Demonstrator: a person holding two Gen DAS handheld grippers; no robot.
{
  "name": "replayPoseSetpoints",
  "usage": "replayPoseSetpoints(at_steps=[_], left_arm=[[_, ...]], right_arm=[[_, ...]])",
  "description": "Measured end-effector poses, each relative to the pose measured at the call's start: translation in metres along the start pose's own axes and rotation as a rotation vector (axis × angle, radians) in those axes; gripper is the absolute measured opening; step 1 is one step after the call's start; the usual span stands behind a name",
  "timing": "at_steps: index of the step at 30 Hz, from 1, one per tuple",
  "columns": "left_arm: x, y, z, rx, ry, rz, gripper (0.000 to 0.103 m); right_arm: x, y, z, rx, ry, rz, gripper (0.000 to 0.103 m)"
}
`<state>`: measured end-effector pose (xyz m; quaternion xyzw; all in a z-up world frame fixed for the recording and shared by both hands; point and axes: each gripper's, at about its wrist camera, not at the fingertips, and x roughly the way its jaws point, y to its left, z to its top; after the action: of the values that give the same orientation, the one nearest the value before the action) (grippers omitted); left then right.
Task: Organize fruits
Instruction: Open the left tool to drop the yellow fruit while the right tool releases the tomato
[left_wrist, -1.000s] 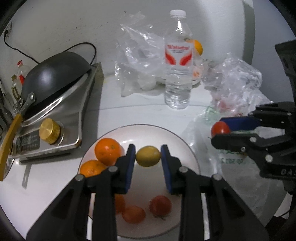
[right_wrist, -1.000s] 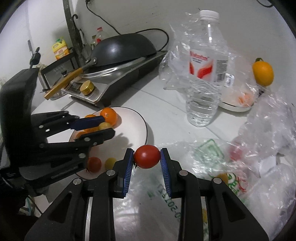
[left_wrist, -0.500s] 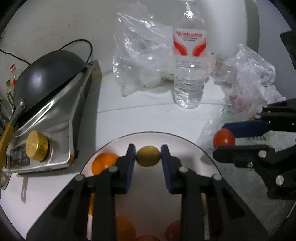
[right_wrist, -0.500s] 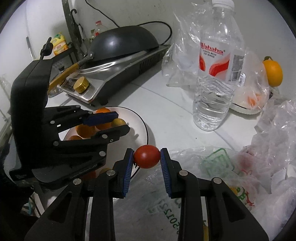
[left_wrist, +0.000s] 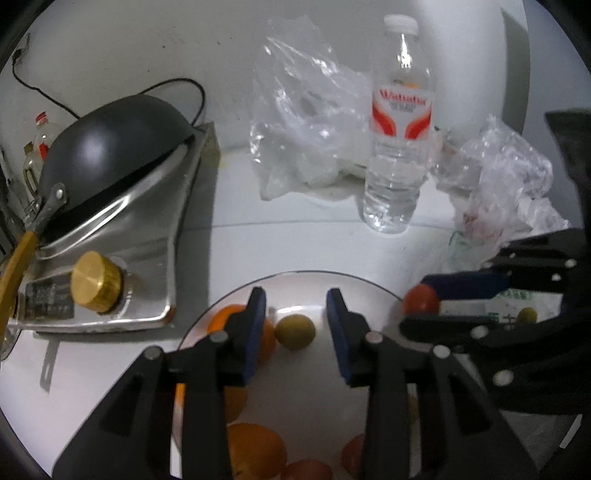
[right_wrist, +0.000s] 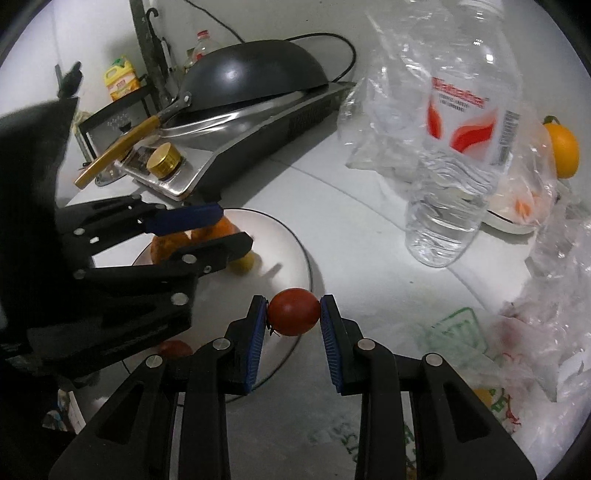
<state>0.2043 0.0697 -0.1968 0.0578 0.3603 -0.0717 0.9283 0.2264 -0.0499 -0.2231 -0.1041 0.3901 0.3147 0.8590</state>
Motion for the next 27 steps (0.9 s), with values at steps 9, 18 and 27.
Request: replayPoseSetpoints(at_steps=[9,18,27], left_arm=[[-0.026,0.022,-0.011,-0.065,-0.035,0.013,0.037],[-0.033,0.036,-0.018,-0.094,-0.039,0.014,0.038],[-0.038,0.038,-0.026,-0.106,-0.030,-0.005,0.041]], right_arm=[[0.020,0.019,0.007,-0.035,0.037,0.016,0.032],[0.031,0.025,0.013,-0.038,0.053,-0.010,0.032],[0.029,0.028,0.014,-0.033,0.048,-0.038,0.034]])
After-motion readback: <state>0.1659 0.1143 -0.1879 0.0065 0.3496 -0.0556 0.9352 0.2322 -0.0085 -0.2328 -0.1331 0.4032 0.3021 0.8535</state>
